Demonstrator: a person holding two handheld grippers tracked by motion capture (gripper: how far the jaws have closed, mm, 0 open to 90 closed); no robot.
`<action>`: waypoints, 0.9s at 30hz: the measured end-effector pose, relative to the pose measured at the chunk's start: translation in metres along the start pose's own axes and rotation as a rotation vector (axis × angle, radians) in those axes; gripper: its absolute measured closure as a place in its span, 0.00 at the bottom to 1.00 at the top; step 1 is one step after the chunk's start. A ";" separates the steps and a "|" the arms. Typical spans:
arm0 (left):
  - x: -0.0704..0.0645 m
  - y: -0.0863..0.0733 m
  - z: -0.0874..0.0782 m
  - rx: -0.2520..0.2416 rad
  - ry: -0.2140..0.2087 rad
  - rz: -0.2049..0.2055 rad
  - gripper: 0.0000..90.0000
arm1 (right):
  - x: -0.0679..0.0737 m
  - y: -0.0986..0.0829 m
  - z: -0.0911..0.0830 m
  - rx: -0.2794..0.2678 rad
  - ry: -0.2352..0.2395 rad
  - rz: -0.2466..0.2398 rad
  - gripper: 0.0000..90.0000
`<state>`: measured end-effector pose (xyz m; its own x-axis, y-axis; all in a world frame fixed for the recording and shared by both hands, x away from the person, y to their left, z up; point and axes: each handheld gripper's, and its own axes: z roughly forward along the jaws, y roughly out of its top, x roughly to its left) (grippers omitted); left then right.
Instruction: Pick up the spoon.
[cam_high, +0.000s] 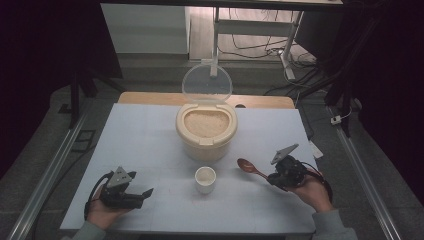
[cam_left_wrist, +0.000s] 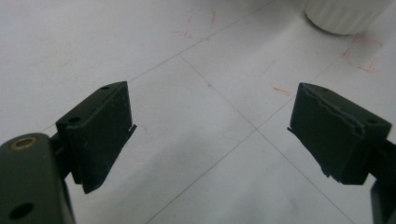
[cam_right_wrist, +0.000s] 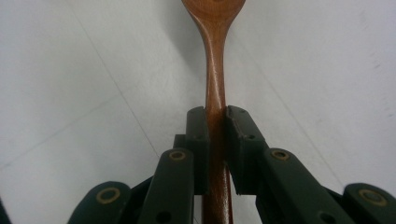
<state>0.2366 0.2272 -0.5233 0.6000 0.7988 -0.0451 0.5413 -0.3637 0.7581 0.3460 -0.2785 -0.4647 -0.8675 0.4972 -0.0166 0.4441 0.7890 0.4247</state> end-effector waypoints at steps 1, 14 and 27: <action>0.000 0.000 0.000 0.000 0.000 0.000 0.14 | 0.000 0.000 0.000 0.000 0.000 0.000 0.88; 0.000 0.000 0.001 0.004 0.000 0.002 0.14 | 0.007 0.004 -0.034 -0.190 0.055 -0.026 0.88; 0.000 0.001 0.001 0.003 0.001 0.004 0.14 | 0.031 0.028 -0.039 -0.246 0.083 -0.097 0.88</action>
<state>0.2383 0.2260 -0.5231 0.6016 0.7977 -0.0416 0.5408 -0.3683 0.7562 0.3226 -0.2549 -0.4184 -0.9230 0.3848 0.0018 0.2994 0.7151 0.6317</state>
